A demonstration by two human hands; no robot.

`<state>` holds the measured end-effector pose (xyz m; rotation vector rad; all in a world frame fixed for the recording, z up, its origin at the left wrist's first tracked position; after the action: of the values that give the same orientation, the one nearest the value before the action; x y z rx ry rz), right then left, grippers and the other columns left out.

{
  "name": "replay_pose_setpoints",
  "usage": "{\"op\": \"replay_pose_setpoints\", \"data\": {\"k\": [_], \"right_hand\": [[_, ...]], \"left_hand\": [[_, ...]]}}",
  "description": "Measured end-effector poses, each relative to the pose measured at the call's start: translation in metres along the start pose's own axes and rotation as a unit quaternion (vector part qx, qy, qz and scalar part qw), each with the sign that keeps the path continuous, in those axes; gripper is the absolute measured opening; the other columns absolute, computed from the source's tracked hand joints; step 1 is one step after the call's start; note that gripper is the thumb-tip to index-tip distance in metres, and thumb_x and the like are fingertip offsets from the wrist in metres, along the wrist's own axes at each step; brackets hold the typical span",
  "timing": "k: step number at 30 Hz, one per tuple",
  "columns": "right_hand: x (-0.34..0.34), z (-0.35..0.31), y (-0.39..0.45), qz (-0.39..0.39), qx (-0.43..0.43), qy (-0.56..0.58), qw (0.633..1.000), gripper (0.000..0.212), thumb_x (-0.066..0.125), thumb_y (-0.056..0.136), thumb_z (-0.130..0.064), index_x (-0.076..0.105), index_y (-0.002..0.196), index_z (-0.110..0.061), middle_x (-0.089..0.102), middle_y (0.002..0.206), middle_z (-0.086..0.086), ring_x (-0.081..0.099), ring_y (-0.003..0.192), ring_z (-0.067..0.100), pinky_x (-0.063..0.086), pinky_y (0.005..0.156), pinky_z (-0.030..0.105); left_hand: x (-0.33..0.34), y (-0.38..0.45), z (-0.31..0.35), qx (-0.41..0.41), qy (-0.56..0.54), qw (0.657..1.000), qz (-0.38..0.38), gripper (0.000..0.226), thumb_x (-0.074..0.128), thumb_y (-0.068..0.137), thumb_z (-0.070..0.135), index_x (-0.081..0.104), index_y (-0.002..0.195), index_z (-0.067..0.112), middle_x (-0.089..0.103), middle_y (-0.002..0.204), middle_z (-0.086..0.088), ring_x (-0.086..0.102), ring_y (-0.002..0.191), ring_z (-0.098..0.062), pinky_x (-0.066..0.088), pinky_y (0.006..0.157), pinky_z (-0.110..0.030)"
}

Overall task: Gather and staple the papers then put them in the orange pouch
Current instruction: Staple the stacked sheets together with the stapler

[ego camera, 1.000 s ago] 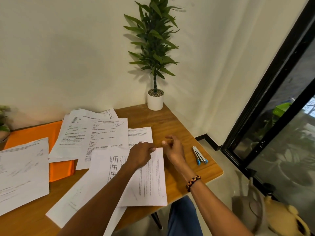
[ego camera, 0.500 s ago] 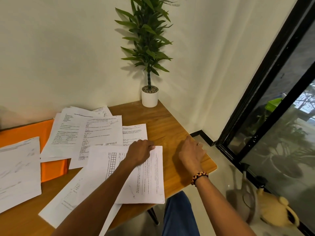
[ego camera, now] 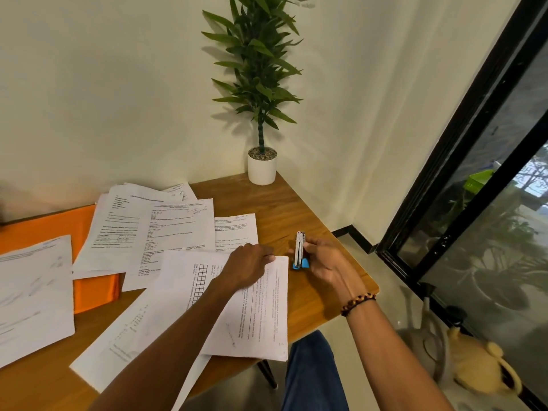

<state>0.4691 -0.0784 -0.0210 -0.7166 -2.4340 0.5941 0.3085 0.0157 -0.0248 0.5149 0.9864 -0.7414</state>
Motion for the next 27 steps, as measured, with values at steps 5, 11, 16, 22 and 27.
{"op": "replay_pose_setpoints", "data": {"k": [5, 11, 16, 22, 27], "right_hand": [[0.006, 0.007, 0.008, 0.028, 0.017, 0.037, 0.999, 0.032, 0.031, 0.111, -0.021, 0.058, 0.104, -0.005, 0.063, 0.093, 0.015, 0.064, 0.084, 0.027, 0.056, 0.085, 0.043], [0.012, 0.002, 0.013, 0.039, 0.003, 0.03, 0.999, 0.028, 0.04, 0.11, -0.019, 0.056, 0.122, 0.0, 0.061, 0.085, 0.014, 0.06, 0.074, 0.022, 0.053, 0.071, 0.035], [0.01, -0.002, 0.017, 0.077, -0.053, -0.029, 0.995, 0.031, 0.066, 0.096, -0.039, 0.064, 0.095, -0.008, 0.067, 0.074, 0.009, 0.062, 0.059, 0.017, 0.054, 0.058, 0.03], [0.018, -0.004, 0.017, 0.076, -0.071, -0.007, 0.995, 0.045, 0.05, 0.099, -0.056, 0.059, 0.085, -0.013, 0.063, 0.072, 0.006, 0.062, 0.062, 0.02, 0.057, 0.067, 0.036], [0.025, 0.004, 0.015, 0.054, -0.004, 0.041, 0.998, 0.043, 0.045, 0.103, -0.049, 0.057, 0.09, -0.011, 0.063, 0.072, 0.01, 0.062, 0.068, 0.025, 0.056, 0.066, 0.038]], "left_hand": [[-0.001, -0.005, 0.011, 0.022, 0.0, 1.0, -0.006, 0.019, 0.052, 0.104, 0.034, 0.054, 0.084, 0.035, 0.061, 0.08, 0.011, 0.058, 0.068, -0.01, 0.037, 0.062, -0.022], [0.002, -0.007, 0.019, 0.026, 0.017, 1.0, 0.002, 0.009, 0.059, 0.1, 0.031, 0.068, 0.103, 0.027, 0.073, 0.101, 0.005, 0.057, 0.07, -0.008, 0.036, 0.064, -0.016], [0.001, -0.008, 0.021, 0.028, -0.006, 1.0, -0.012, 0.008, 0.058, 0.101, 0.03, 0.066, 0.1, 0.029, 0.073, 0.101, 0.004, 0.061, 0.073, -0.01, 0.043, 0.067, -0.018], [0.008, -0.005, 0.019, 0.013, -0.035, 0.999, -0.021, 0.014, 0.056, 0.102, 0.032, 0.068, 0.107, 0.027, 0.073, 0.107, 0.004, 0.062, 0.079, -0.012, 0.036, 0.064, -0.016], [0.008, -0.003, 0.019, 0.018, -0.042, 0.998, -0.036, 0.022, 0.053, 0.103, 0.033, 0.069, 0.114, 0.022, 0.073, 0.108, 0.001, 0.061, 0.08, -0.011, 0.038, 0.067, -0.019]]}}
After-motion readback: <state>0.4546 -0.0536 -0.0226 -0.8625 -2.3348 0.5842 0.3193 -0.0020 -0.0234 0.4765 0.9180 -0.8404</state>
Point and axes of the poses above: each hand's wrist, its own y-axis towards the middle knuckle, its own x-axis out of the palm, z = x × y, the point moved 5 cm from there along y, towards the middle knuckle
